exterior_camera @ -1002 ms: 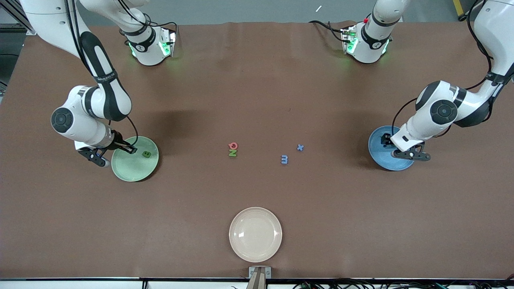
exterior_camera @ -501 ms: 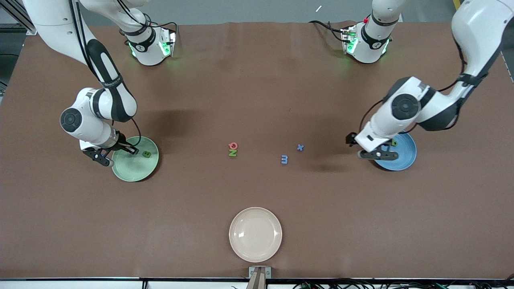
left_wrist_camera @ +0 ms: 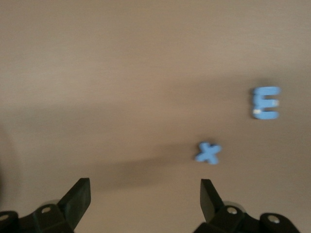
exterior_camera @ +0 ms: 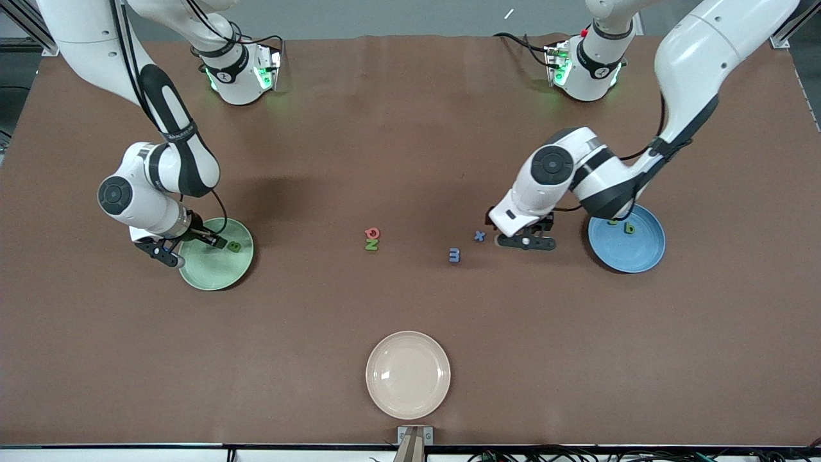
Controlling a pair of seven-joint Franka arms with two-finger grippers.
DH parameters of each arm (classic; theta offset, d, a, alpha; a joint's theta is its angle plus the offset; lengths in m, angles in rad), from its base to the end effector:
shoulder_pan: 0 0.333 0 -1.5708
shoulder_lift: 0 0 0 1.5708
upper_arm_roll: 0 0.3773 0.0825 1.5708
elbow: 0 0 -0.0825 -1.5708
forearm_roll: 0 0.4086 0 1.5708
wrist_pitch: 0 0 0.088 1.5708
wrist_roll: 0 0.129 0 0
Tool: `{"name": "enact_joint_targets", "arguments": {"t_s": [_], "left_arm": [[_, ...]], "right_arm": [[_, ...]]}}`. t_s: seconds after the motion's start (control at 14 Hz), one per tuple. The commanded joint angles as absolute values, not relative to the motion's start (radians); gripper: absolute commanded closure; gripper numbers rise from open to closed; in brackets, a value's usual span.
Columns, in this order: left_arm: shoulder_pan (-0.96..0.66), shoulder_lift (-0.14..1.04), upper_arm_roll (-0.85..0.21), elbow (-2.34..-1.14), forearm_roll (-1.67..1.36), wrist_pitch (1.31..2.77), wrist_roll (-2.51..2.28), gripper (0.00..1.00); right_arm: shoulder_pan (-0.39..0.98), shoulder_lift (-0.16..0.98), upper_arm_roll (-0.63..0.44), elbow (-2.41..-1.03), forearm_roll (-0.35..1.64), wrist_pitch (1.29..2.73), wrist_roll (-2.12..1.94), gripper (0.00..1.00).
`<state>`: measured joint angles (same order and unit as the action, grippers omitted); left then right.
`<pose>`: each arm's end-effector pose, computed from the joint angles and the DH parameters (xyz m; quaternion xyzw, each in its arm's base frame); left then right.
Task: Sort upper and lower case letters into plates
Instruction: 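Grasp the x with the left gripper while the right gripper grasps the N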
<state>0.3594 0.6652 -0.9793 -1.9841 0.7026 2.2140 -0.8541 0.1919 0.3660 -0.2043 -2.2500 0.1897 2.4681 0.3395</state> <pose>0.5541 -0.3131 0.2592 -0.9971 0.0729 0.0179 0.0116 0.5575 -0.0065 0.2073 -0.9665 0.2469 0.0692 0.0060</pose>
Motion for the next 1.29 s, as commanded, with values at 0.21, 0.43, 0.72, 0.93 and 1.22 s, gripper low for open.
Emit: {"name": "enact_joint_targets", "arguments": {"t_s": [0.21,0.43,0.72,0.93,1.22], "left_arm": [[0.179,0.71,-0.839,-1.919,0.71,2.288,-0.751,0.01],[0.179,0.738,-0.83,-1.919,0.71,2.321,-0.681,0.02],[0.16,0.772,-0.798,-1.911,0.712,2.351,-0.68,0.1],[0.123,0.773,-0.762,-1.908,0.71,2.362,-0.683,0.19],[0.092,0.792,-0.747,-1.876,0.71,2.367,-0.689,0.24]], "right_arm": [[0.265,0.278,-0.192,-2.111,0.181,2.174,0.524,0.0],[0.397,0.29,-0.19,-2.065,0.189,2.187,0.742,0.0],[0.599,0.343,-0.187,-2.023,0.183,2.351,0.742,0.0],[0.695,0.408,-0.186,-2.013,0.189,2.477,0.749,0.0],[0.755,0.53,-0.187,-1.892,0.184,2.51,0.753,0.0]]}}
